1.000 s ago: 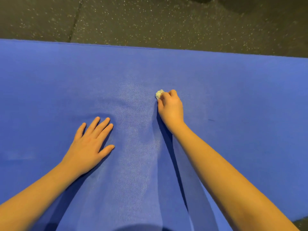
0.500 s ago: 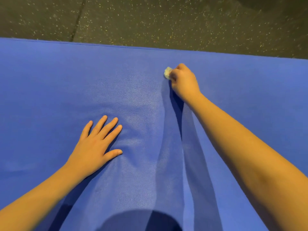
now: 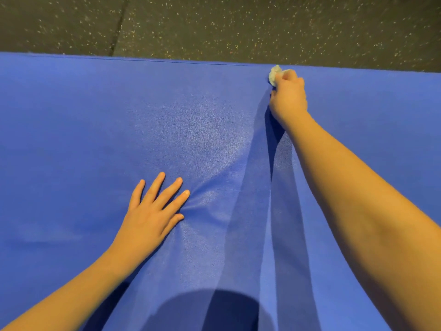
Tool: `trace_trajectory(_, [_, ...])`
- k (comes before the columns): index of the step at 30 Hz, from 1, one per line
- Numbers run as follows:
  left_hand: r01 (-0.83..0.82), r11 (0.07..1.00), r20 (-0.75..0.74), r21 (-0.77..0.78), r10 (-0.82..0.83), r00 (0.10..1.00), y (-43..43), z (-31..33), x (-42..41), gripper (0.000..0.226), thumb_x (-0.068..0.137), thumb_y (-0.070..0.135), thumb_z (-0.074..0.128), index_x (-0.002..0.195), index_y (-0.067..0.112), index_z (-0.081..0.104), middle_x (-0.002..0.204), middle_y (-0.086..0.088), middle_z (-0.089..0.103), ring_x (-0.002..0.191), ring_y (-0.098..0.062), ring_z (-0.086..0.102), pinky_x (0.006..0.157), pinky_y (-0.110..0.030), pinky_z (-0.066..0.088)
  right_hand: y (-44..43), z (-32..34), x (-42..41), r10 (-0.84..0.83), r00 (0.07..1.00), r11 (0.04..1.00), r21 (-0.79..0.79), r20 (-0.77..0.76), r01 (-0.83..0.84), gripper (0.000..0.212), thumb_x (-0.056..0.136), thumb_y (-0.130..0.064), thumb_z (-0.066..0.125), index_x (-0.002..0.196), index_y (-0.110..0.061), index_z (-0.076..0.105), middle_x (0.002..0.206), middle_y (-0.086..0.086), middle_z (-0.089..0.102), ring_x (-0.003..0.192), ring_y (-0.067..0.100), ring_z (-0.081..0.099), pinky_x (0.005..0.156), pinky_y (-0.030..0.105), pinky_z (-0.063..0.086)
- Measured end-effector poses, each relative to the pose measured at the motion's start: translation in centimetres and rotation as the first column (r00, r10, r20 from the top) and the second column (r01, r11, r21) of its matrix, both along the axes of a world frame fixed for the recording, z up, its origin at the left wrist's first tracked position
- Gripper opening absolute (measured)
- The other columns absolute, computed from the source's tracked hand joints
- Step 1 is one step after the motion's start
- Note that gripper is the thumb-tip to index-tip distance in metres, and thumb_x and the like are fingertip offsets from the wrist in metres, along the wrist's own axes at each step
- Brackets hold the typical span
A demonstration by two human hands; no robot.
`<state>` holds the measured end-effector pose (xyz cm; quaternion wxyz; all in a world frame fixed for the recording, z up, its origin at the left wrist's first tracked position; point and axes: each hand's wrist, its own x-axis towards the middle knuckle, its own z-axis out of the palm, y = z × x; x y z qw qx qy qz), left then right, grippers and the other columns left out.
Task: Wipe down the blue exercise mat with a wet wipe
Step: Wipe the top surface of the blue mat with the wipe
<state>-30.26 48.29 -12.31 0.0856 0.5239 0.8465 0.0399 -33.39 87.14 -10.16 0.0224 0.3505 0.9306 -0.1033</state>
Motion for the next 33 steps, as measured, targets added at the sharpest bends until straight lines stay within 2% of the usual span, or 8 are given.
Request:
trace_trajectory(5, [0.027, 0.999, 0.005, 0.023, -0.027, 1.000, -0.3, -0.1, 0.6, 0.054, 0.102, 0.046, 0.022, 0.131, 0.015, 0.055, 0.141, -0.010, 0.051, 0.135, -0.038, 0.035, 0.106, -0.061, 0.025, -1.7, -0.4, 1.6, 0.170, 0.985, 0.985, 0.019, 0.031, -0.171, 0.034, 0.098, -0.023, 0.046, 0.124, 0.000, 0.048, 0.138, 0.014, 0.037, 0.120, 0.034, 0.038, 0.075, 0.041, 0.043])
trace_trajectory(10, [0.003, 0.994, 0.021, 0.109, -0.005, 1.000, 0.1, 0.1, 0.6, 0.057, 0.101, 0.048, 0.026, 0.118, 0.012, 0.068, 0.135, -0.010, 0.056, 0.130, -0.038, 0.041, 0.104, -0.057, 0.028, -0.9, 0.0, 3.1, -0.083, 0.996, 0.996, -0.035, -0.034, 0.082, 0.039, 0.098, -0.023, 0.044, 0.130, -0.003, 0.048, 0.140, 0.011, 0.036, 0.123, 0.030, 0.037, 0.078, 0.038, 0.041])
trace_trajectory(16, [-0.073, 0.932, 0.067, 0.355, 0.053, 0.996, 0.5, -0.9, 1.0, 0.047, 0.100, 0.040, 0.040, 0.096, 0.009, 0.075, 0.116, -0.009, 0.068, 0.117, -0.033, 0.051, 0.097, -0.049, 0.036, -5.1, -0.8, 7.1, 0.177, 0.978, 0.984, 0.029, -0.113, -0.175, 0.030, 0.094, -0.025, 0.049, 0.116, -0.007, 0.058, 0.130, 0.008, 0.047, 0.113, 0.029, 0.044, 0.066, 0.037, 0.045])
trace_trajectory(19, [-0.054, 0.909, 0.053, 0.414, 0.035, 0.998, 1.0, -1.2, 0.5, 0.038, 0.097, 0.032, 0.047, 0.088, 0.008, 0.075, 0.104, -0.006, 0.071, 0.109, -0.030, 0.055, 0.088, -0.045, 0.042, -4.3, -0.9, 9.5, -0.047, 0.979, 0.999, 0.005, -0.200, 0.049, 0.025, 0.093, -0.019, 0.048, 0.112, -0.008, 0.061, 0.125, 0.008, 0.051, 0.107, 0.029, 0.046, 0.068, 0.041, 0.048])
trace_trajectory(21, [-0.029, 0.903, 0.031, 0.429, 0.017, 0.999, 1.3, -1.1, 0.5, 0.033, 0.094, 0.027, 0.050, 0.086, 0.006, 0.074, 0.098, -0.004, 0.072, 0.105, -0.029, 0.056, 0.084, -0.044, 0.045, -5.7, -1.0, 10.5, -0.071, 0.961, 0.997, -0.023, -0.266, 0.068, 0.026, 0.090, -0.018, 0.047, 0.109, -0.007, 0.062, 0.120, 0.011, 0.053, 0.101, 0.031, 0.048, 0.065, 0.040, 0.048])
trace_trajectory(26, [-0.078, 0.906, 0.068, 0.416, 0.055, 0.996, 1.5, 0.0, 0.7, 0.033, 0.092, 0.024, 0.049, 0.084, 0.003, 0.073, 0.088, -0.004, 0.071, 0.100, -0.026, 0.059, 0.084, -0.037, 0.045, -9.5, -1.1, 13.7, 0.183, 0.951, 0.983, 0.017, -0.247, -0.185, 0.029, 0.087, -0.021, 0.044, 0.103, -0.012, 0.065, 0.114, 0.008, 0.058, 0.088, 0.032, 0.053, 0.056, 0.037, 0.045])
trace_trajectory(30, [-0.115, 0.928, 0.131, 0.353, 0.073, 0.989, 1.6, 1.8, 0.4, 0.035, 0.092, 0.027, 0.047, 0.079, 0.004, 0.070, 0.083, -0.008, 0.067, 0.084, -0.027, 0.062, 0.074, -0.032, 0.044, -9.9, -1.3, 16.7, -0.061, 0.942, 0.998, -0.036, -0.331, 0.051, 0.027, 0.085, -0.016, 0.045, 0.101, -0.010, 0.065, 0.111, 0.007, 0.060, 0.090, 0.032, 0.052, 0.058, 0.043, 0.048])
trace_trajectory(33, [-0.134, 0.942, 0.159, 0.307, 0.088, 0.983, 1.6, 3.5, 0.2, 0.036, 0.091, 0.029, 0.045, 0.077, 0.005, 0.069, 0.081, -0.006, 0.067, 0.077, -0.026, 0.066, 0.066, -0.034, 0.050, -12.3, -1.1, 17.6, -0.025, 0.949, 0.998, -0.064, -0.314, 0.005, 0.028, 0.083, -0.015, 0.046, 0.104, -0.006, 0.062, 0.110, 0.011, 0.057, 0.091, 0.034, 0.051, 0.060, 0.042, 0.047])
